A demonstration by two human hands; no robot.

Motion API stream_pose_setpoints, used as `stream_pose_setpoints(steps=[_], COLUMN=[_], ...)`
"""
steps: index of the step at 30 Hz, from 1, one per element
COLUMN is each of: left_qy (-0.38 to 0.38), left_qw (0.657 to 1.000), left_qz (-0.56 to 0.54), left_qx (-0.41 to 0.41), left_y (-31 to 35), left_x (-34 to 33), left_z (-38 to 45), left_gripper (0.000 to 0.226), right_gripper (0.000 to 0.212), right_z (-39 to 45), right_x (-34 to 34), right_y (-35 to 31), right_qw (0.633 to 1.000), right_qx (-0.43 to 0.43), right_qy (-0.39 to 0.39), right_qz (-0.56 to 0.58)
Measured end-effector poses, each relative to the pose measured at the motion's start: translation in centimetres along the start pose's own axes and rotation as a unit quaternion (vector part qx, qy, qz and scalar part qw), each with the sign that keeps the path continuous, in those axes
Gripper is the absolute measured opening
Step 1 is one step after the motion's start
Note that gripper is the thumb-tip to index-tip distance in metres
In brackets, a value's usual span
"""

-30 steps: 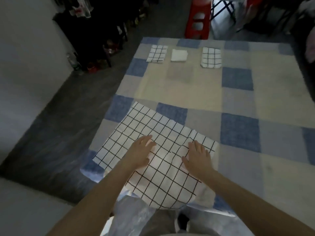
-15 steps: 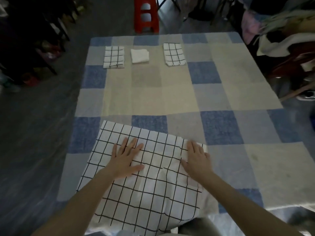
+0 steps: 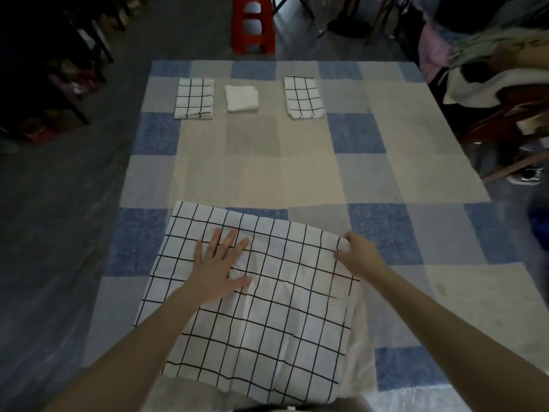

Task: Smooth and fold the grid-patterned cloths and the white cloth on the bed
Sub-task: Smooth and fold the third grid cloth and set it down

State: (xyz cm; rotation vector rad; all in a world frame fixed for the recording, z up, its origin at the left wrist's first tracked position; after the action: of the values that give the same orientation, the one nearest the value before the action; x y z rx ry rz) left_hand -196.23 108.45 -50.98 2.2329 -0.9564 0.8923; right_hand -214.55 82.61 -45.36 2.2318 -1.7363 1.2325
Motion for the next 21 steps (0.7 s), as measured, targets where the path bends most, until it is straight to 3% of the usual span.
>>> stream_pose_setpoints(steps=[7, 15, 21], left_qy=[0.094, 0.139, 0.154], left_qw=[0.994, 0.989, 0.988], left_qz=[-0.036, -0.038, 0.003], left_qx=[0.047, 0.041, 0.001], left_y=[3.1, 8.6, 6.3], left_x=[2.2, 4.8, 4.3], left_z=[4.0, 9.3, 8.2], left_gripper=[0.074, 0.061, 0.057], right_gripper=[0.036, 0.040, 0.036], right_z=[3.6, 8.8, 11.7], right_x=[9.1, 15.4, 14.0], right_y=[1.0, 3.3, 5.2], right_qw=[0.978, 0.974, 0.973], right_qx=[0.007, -0.018, -0.006], right_qy=[0.126, 0.181, 0.180], right_qz=[0.167, 0.133, 0.146])
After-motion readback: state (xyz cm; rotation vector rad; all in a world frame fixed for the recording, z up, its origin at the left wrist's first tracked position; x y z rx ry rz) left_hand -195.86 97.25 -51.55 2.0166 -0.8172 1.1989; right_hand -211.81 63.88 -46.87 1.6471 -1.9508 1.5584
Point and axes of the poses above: each hand's wrist, its own z-axis towards the middle knuckle, its own x-axis out of the back of the hand, y = z × x, the point moved 6 cm from there along z, towards the middle knuckle, and after that the axes turned 15 degrees about -y, right-handed, at the moved point
